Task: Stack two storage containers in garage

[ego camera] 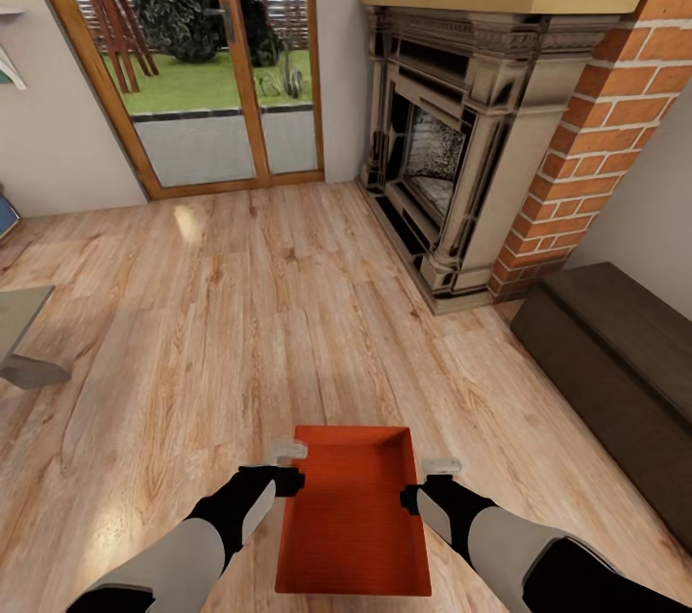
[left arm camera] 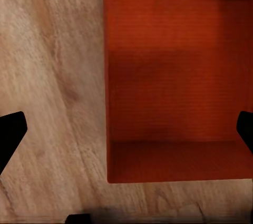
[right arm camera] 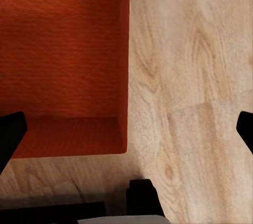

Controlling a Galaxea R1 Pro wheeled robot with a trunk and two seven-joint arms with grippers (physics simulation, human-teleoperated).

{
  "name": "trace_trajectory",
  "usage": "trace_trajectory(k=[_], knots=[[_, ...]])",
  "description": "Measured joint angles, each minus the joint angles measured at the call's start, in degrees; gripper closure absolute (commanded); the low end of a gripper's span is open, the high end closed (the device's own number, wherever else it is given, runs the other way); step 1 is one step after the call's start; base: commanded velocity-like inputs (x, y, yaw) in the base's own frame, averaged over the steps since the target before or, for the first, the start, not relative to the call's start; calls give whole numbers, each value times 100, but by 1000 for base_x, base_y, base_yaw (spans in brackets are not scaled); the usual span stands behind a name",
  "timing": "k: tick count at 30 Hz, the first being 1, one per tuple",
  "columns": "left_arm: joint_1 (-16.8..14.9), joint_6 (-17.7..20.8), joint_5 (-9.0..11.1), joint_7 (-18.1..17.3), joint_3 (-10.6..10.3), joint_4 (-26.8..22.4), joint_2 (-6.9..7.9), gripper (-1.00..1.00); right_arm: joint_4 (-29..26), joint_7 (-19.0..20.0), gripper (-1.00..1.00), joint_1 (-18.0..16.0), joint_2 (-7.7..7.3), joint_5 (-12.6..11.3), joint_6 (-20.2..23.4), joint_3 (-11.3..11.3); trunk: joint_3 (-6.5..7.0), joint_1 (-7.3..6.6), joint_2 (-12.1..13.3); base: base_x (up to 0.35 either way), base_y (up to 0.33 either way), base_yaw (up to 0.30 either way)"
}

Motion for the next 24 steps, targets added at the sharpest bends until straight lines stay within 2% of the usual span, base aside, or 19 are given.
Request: trace_trajectory(k=[3,9,15,24], knots=[[1,-21,-9,-1,17,350,1,-100,0,-2,-100,0,5,0,-12,0,0,0,0,0,0,0],[-1,-53,-29,-2,7,294,18,-100,0,-3,-100,0,5,0,-12,0,0,0,0,0,0,0],[-1,-300,-39,5,-6,283,12,-100,0,0,-100,0,-2,0,-20,0,0,0,0,0,0,0],[-1,-323,-40,-8,-5,290,-5,-100,0,0,-100,0,-10,-1,-83,0,0,0,0,0,0,0]])
